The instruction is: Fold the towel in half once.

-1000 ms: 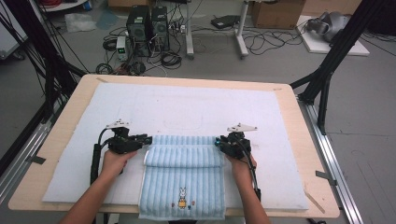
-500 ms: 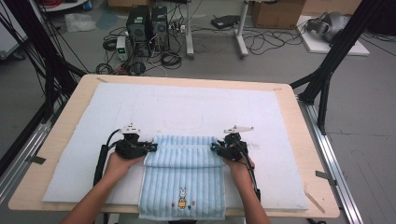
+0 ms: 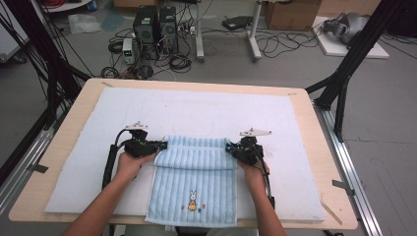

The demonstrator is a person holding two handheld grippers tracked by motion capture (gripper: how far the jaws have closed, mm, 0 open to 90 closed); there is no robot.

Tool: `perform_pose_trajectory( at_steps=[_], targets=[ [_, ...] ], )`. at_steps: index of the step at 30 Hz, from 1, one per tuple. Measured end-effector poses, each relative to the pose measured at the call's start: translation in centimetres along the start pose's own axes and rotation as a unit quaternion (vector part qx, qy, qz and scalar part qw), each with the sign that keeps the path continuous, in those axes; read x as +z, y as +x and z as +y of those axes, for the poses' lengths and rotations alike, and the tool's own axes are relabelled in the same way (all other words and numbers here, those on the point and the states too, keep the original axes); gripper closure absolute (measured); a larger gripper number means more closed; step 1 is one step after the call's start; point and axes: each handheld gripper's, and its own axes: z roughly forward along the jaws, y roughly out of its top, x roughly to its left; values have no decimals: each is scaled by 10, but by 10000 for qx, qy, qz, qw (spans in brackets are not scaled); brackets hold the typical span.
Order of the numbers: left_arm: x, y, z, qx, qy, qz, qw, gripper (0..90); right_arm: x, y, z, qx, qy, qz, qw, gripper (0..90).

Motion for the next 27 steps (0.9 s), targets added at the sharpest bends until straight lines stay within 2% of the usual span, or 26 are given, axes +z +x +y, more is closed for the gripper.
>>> perform_pose_trajectory(
  at_steps=[10, 12, 13, 18, 20, 23, 27],
  targets=[
    [11, 18, 20, 156, -200, 144, 9996, 831, 17, -10, 29, -191, -140, -184, 9996, 822],
    [12, 21, 21, 130, -364, 140, 9992, 831, 21, -11, 35, -224, -98, -233, 9994, 821],
    [13, 23, 23, 142, -318, 136, 9993, 831, 23, -13, 38, -248, -108, -250, 9993, 821],
    [18, 30, 33, 221, -438, 171, 9986, 830, 30, -17, 48, -246, -153, -337, 9990, 821],
    [22, 33, 35, 257, -421, 120, 9987, 830, 33, -20, 49, -275, -218, -385, 9986, 821],
    [26, 35, 39, 375, -436, 115, 9983, 829, 40, -26, 45, -128, -171, -381, 9990, 821],
    [30, 37, 39, 299, -382, 152, 9987, 827, 45, -29, 43, -97, -187, -426, 9989, 821]
  ],
)
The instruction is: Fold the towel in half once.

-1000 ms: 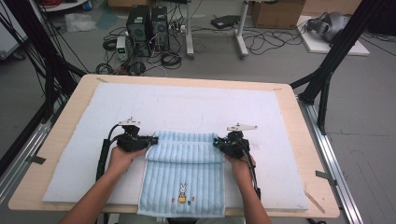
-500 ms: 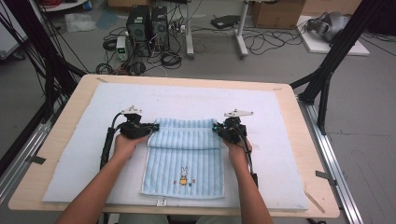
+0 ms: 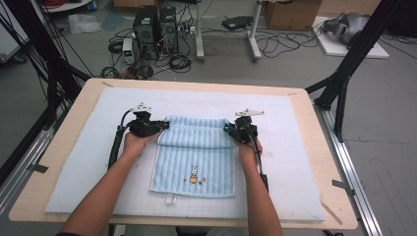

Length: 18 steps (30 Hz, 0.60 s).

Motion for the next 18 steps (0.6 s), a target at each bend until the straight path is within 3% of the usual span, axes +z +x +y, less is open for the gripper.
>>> perform_pose_trajectory(
  at_steps=[4, 7, 9, 11, 15, 18],
  targets=[
    [-1, 3, -1, -91, 31, 72, 9999, 772, 1, -1, -1, 10, 29, 7, 10000, 808],
    [-6, 6, 0, -259, 1, 269, 9993, 593, 0, -1, -1, 27, 15, -37, 10000, 740],
    [-13, 6, 2, -269, -117, 271, 9992, 525, -3, -3, -1, 108, 0, -47, 9999, 647],
    [-20, 4, 3, -180, -262, 302, 9990, 525, -7, -5, 0, 271, -69, -42, 9996, 602],
    [-27, 1, 6, -73, -410, 185, 9990, 528, -19, -8, 1, 326, -196, -47, 9993, 557],
    [-24, -1, 5, -7, -338, 134, 9993, 540, -28, -9, 0, 294, -229, -70, 9993, 548]
  ],
)
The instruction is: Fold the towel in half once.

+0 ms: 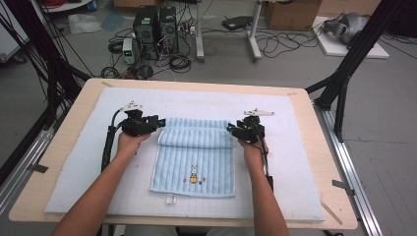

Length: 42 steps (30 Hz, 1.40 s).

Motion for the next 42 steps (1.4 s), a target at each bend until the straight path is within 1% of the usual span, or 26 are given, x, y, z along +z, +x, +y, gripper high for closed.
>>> perform_pose_trajectory(
  at_steps=[3, 5, 6, 7, 9, 10, 12, 13, 14, 17, 18, 19, 20, 21, 24, 25, 27, 28, 29, 30, 32, 34, 35, 36, 40, 42],
  targets=[
    [7, -3, -4, 201, 204, 34, 9996, 552, -9, -1, -2, -24, -23, 8, 10000, 542],
    [10, -6, -5, 312, 269, -16, 9991, 568, -14, -3, -5, -20, -38, 12, 10000, 535],
    [12, -8, -6, 420, 293, -20, 9987, 574, -16, -3, -6, 5, -40, 6, 10000, 530],
    [13, -10, -6, 543, 334, -25, 9980, 582, -18, -4, -7, 43, 21, 16, 10000, 519],
    [16, -13, -8, 758, 423, -12, 9962, 598, -22, -6, -7, 86, 3, 36, 10000, 518],
    [18, -14, -9, 828, 469, 19, 9955, 608, -24, -6, -6, 87, -13, 34, 10000, 518],
    [21, -13, -11, 856, 577, 98, 9946, 615, -27, -5, -5, 75, -82, 52, 9999, 518],
    [21, -13, -11, 803, 574, 141, 9950, 626, -28, -4, -5, 77, -93, 59, 9999, 519],
    [21, -13, -11, 842, 592, 149, 9946, 641, -29, -3, -5, 68, -99, 71, 9999, 520],
    [22, -16, -12, 1019, 702, 148, 9922, 743, -29, -1, -4, 3, -130, 92, 9999, 543],
    [21, -16, -12, 1070, 698, 164, 9917, 792, -29, 0, -3, 41, -142, 111, 9998, 566],
    [20, -16, -12, 1079, 696, 158, 9916, 816, -29, 0, -3, 24, -164, 161, 9997, 588],
    [19, -16, -11, 1053, 665, 151, 9921, 837, -28, 0, -3, 7, -157, 216, 9996, 606],
    [18, -16, -11, 1067, 651, 133, 9921, 842, -27, 1, -2, -45, -132, 275, 9995, 620],
    [14, -16, -12, 1020, 531, 59, 9933, 849, -19, 6, -2, -245, -86, 308, 9992, 620],
    [12, -16, -12, 1016, 497, 32, 9936, 849, -15, 7, -1, -280, -43, 295, 9992, 613],
    [9, -17, -12, 979, 445, -47, 9942, 850, -6, 8, 0, -341, 65, 261, 9991, 568],
    [7, -18, -11, 986, 376, -78, 9944, 850, -2, 9, 1, -361, 134, 176, 9991, 570],
    [4, -19, -11, 978, 250, -137, 9948, 850, 2, 9, 2, -389, 226, 141, 9989, 573],
    [2, -19, -10, 927, 170, -190, 9954, 850, 7, 9, 3, -411, 316, 149, 9985, 588],
    [-3, -20, -10, 897, 97, -226, 9957, 851, 13, 10, 1, -556, 416, 95, 9975, 661],
    [-6, -19, -10, 832, 38, -280, 9961, 851, 17, 9, -2, -512, 657, 147, 9964, 785],
    [-8, -18, -10, 817, 20, -291, 9962, 851, 17, 8, -3, -485, 706, 197, 9961, 817],
    [-10, -18, -11, 767, -22, -316, 9966, 850, 16, 7, -4, -409, 693, 225, 9965, 857],
    [-15, -19, -14, 643, -91, -436, 9969, 850, 7, 7, -3, -427, 555, 262, 9972, 875],
    [-18, -21, -14, 664, -67, -475, 9966, 850, 2, 9, -2, -474, 500, 374, 9969, 879]
  ],
)
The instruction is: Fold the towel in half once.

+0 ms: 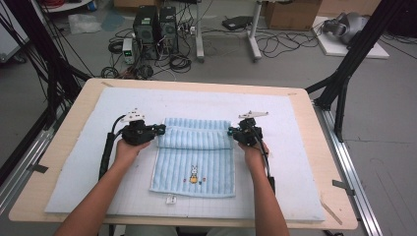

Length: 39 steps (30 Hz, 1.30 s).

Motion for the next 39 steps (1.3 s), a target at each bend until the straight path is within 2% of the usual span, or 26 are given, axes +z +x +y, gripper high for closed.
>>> perform_pose_trajectory(
  at_steps=[3, 6, 9, 12, 17, 21, 23, 24, 25, 26, 28, 30, 33, 35, 36, 39],
  targets=[
    [-6, -5, -1, 0, -130, -88, 9999, 850, -8, 5, -2, -102, -89, 73, 9999, 881],
    [-13, -11, -5, 6, -156, -164, 9997, 851, -18, 9, -5, -121, -112, 155, 9997, 882],
    [-19, -15, -10, 20, -158, -221, 9996, 850, -28, 15, -9, -226, -285, 202, 9991, 883],
    [-27, -20, -15, 9, -235, -253, 9994, 851, -38, 21, -14, -267, -335, 257, 9988, 883],
    [-36, -28, -26, -15, -222, -349, 9991, 852, -52, 27, -25, -266, -468, 308, 9981, 883],
    [-40, -33, -32, -8, -227, -380, 9990, 855, -59, 32, -36, -244, -476, 384, 9978, 884],
    [-41, -35, -34, -8, -205, -381, 9991, 857, -60, 35, -42, -326, -404, 372, 9980, 878],
    [-41, -36, -35, -23, -195, -386, 9991, 857, -59, 35, -44, -313, -356, 451, 9979, 810],
    [-41, -36, -36, -21, -194, -384, 9991, 857, -58, 35, -47, -274, -314, 488, 9979, 702],
    [-41, -37, -37, -20, -191, -396, 9990, 858, -56, 35, -48, -216, -239, 491, 9983, 647],
    [-41, -38, -39, -20, -190, -390, 9991, 858, -53, 38, -51, -356, -126, 605, 9975, 589],
    [-42, -38, -40, -22, -183, -388, 9991, 858, -50, 43, -52, -516, -32, 519, 9973, 542],
    [-43, -39, -41, -16, -198, -353, 9992, 859, -48, 43, -52, -397, -168, 222, 9988, 407],
    [-44, -40, -41, -28, -217, -356, 9991, 863, -47, 38, -51, -283, -241, 266, 9990, 421],
    [-45, -40, -41, -8, -220, -341, 9992, 869, -46, 37, -50, -271, -191, 237, 9992, 447],
    [-46, -40, -41, -28, -247, -347, 9991, 870, -43, 35, -50, -257, -130, 528, 9982, 640]
  ],
)
